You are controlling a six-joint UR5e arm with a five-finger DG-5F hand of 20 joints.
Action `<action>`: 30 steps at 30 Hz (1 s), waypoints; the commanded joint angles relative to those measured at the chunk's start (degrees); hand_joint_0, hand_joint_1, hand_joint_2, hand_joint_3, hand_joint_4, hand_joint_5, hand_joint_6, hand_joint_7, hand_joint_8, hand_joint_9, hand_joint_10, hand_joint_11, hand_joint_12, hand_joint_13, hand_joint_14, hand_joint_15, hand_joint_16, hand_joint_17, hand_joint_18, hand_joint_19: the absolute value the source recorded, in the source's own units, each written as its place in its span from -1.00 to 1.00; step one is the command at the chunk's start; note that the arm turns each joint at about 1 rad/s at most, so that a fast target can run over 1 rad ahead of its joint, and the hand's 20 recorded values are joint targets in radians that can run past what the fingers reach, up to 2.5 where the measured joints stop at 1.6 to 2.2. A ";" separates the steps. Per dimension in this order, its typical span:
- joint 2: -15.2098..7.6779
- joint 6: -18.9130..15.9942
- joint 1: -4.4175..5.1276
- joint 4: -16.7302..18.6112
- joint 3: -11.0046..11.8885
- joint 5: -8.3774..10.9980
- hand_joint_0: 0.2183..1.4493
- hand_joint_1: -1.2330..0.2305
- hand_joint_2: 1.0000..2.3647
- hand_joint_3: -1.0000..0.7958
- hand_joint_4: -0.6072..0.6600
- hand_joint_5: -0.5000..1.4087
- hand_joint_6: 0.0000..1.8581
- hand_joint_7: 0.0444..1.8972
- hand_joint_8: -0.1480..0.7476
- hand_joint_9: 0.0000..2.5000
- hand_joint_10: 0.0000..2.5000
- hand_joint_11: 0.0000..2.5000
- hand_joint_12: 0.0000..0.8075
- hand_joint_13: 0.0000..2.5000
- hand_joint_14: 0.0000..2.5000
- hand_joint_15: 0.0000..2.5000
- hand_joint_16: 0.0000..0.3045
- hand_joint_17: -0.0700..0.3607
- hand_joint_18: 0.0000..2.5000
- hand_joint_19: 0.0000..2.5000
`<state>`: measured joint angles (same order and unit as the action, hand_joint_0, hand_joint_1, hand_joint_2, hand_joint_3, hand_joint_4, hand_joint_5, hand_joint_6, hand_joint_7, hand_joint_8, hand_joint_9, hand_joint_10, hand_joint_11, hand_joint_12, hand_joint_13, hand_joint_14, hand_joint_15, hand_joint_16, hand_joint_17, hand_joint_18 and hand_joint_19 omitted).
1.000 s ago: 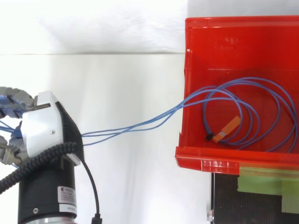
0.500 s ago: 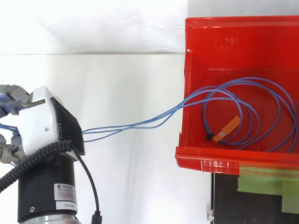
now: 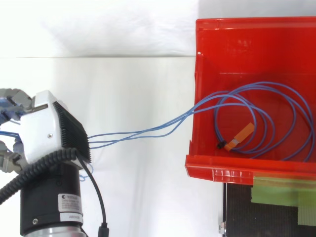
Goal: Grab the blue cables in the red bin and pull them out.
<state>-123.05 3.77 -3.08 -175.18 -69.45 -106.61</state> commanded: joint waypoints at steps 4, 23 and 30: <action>0.00 -0.04 -0.08 -0.16 0.01 -0.09 0.01 -0.55 -1.00 -1.00 0.04 0.25 -0.17 -0.40 -0.10 -0.09 -0.98 -0.27 -0.30 0.05 0.45 -0.01 -0.76 -0.30 0.17 0.51; 0.00 0.75 -0.17 -0.25 -0.07 -1.05 -0.10 -0.44 -1.00 -1.00 0.06 0.32 -0.44 -0.31 -0.08 -0.08 -0.98 -0.29 -0.28 0.07 0.35 0.02 -0.74 -0.26 0.16 0.47; 0.00 0.84 -0.17 -0.42 -0.07 -1.05 -0.11 -0.42 -1.00 -1.00 0.06 0.32 -0.45 -0.29 -0.07 -0.08 -0.98 -0.29 -0.28 0.07 0.34 0.02 -0.74 -0.26 0.16 0.47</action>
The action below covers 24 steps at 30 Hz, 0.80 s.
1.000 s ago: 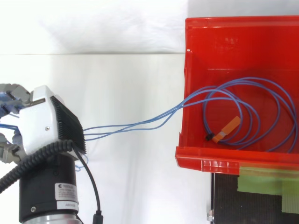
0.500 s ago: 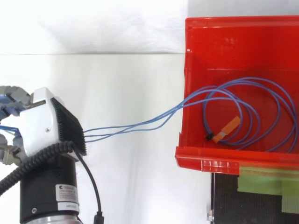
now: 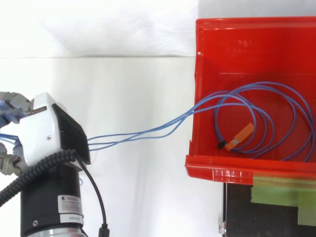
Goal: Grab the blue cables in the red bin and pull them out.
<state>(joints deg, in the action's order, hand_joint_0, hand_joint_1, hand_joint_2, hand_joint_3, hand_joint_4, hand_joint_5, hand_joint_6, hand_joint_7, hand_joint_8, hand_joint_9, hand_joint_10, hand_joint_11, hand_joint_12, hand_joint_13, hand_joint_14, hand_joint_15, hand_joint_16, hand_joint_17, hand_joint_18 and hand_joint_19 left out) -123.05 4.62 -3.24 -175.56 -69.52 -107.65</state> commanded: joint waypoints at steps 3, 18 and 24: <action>0.00 0.09 -0.10 0.04 0.00 -0.02 -0.12 -0.40 -1.00 -1.00 0.06 0.33 -0.47 -0.29 -0.07 -0.08 -0.98 -0.30 -0.27 0.07 0.35 0.02 -0.73 -0.25 0.17 0.47; 0.00 0.35 -0.10 -0.05 0.00 -0.11 -0.15 -0.38 -1.00 -1.00 0.09 0.36 -0.53 -0.26 -0.06 -0.08 -0.98 -0.29 -0.26 0.08 0.33 0.02 -0.72 -0.23 0.17 0.45; 0.00 0.35 -0.10 -0.05 0.00 -0.11 -0.14 -0.41 -1.00 -1.00 0.07 0.39 -0.55 -0.24 -0.07 -0.07 -0.98 -0.29 -0.27 0.08 0.32 0.01 -0.73 -0.24 0.16 0.46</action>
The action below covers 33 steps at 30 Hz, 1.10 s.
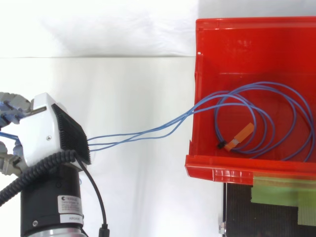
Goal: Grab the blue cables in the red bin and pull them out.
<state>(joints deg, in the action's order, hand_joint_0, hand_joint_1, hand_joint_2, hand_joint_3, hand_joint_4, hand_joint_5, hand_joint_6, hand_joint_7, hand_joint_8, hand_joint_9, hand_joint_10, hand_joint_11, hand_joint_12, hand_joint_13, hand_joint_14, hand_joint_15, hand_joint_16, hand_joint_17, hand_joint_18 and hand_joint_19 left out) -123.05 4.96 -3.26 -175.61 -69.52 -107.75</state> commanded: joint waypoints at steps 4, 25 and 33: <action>0.00 0.00 -0.08 0.00 0.00 0.00 -0.08 -0.48 -1.00 -1.00 0.05 0.39 -0.50 -0.25 -0.08 -0.07 -0.98 -0.28 -0.28 0.08 0.30 0.04 -0.74 -0.27 0.15 0.46; 0.00 -0.08 -0.25 -0.79 -0.18 -0.35 0.12 -0.51 -1.00 -1.00 -0.06 0.36 -0.14 -0.33 -0.11 -0.06 -0.98 -0.28 -0.30 0.09 0.24 0.07 -0.76 -0.30 0.14 0.46; 0.00 0.00 -0.25 -0.70 -0.18 -0.26 0.14 -0.52 -1.00 -1.00 -0.05 0.33 -0.02 -0.37 -0.11 -0.06 -0.98 -0.28 -0.30 0.09 0.23 0.09 -0.76 -0.30 0.14 0.46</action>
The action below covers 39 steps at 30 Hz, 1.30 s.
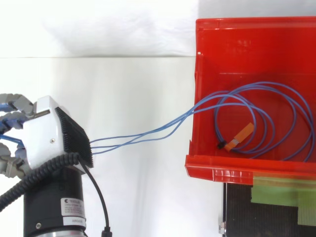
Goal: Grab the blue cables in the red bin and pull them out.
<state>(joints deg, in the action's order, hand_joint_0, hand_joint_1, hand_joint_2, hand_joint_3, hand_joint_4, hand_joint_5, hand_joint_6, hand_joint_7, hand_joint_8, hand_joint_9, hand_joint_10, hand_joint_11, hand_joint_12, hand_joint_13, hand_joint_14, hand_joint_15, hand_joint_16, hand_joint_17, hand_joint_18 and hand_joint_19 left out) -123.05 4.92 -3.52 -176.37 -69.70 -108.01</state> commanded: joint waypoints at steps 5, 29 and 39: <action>0.00 0.13 0.00 0.06 0.00 -0.09 0.15 -0.53 -1.00 -0.97 -0.04 0.32 0.04 -0.40 -0.10 -0.06 -0.98 -0.27 -0.31 0.09 0.22 0.09 -0.77 -0.30 0.14 0.46; 0.00 0.13 0.00 0.15 0.00 0.17 0.17 -0.54 -0.99 -0.92 0.00 0.32 0.13 -0.43 -0.09 -0.07 -0.98 -0.28 -0.30 0.10 0.07 0.17 -0.75 -0.28 0.11 0.40; 0.00 0.13 0.00 0.15 0.00 0.17 0.18 -0.54 -1.00 -0.93 -0.01 0.32 0.13 -0.44 -0.10 -0.07 -0.98 -0.29 -0.29 0.12 -0.02 0.20 -0.76 -0.29 0.10 0.40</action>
<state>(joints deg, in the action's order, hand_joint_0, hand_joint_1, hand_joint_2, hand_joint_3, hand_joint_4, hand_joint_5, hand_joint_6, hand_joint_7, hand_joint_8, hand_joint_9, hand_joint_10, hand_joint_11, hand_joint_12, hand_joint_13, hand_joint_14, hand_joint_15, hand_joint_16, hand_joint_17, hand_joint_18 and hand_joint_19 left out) -123.05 5.05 -3.50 -176.22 -69.70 -107.84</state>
